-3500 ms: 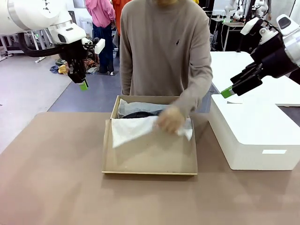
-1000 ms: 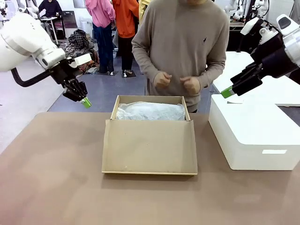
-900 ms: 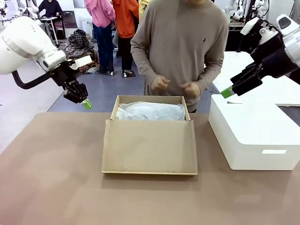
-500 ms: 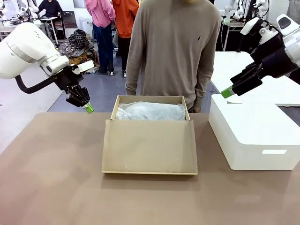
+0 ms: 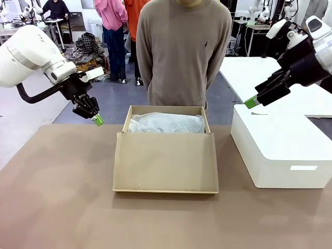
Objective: Pack the shoes into the box.
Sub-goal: Close the Shoes Box.
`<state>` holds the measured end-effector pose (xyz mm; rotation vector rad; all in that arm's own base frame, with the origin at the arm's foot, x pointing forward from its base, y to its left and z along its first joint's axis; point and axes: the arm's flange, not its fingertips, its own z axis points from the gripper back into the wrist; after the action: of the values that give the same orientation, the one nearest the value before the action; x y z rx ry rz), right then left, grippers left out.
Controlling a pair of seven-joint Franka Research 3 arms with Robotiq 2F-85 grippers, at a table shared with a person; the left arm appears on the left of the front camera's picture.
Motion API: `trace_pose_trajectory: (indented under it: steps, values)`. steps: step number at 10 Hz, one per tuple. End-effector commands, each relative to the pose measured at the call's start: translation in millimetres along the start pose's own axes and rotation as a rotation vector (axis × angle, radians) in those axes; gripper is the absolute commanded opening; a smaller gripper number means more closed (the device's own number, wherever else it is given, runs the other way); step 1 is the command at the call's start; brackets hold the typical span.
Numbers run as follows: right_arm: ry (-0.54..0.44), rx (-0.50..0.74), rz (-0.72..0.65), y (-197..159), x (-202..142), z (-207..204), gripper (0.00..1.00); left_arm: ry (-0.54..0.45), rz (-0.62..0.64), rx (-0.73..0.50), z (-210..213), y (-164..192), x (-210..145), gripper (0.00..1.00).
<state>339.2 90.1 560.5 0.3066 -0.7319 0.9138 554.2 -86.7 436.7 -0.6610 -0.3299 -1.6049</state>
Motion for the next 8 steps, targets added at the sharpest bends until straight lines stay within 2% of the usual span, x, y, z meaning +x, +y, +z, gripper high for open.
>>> trace_pose_trajectory:
  steps: [1,4,8]
  values:
    - [-0.007,0.0,0.0,-0.1,0.2,-0.3,1.0,-0.041,0.024,-0.01,-11.4,12.8,-11.7,0.0]
    - [-0.007,0.0,0.0,-0.1,0.2,-0.3,1.0,-0.089,0.058,0.04,-27.3,20.2,-26.3,0.0]
    - [-0.007,0.0,0.0,-0.1,0.2,-0.3,1.0,-0.133,0.087,-0.003,-51.0,33.8,-39.8,0.0]
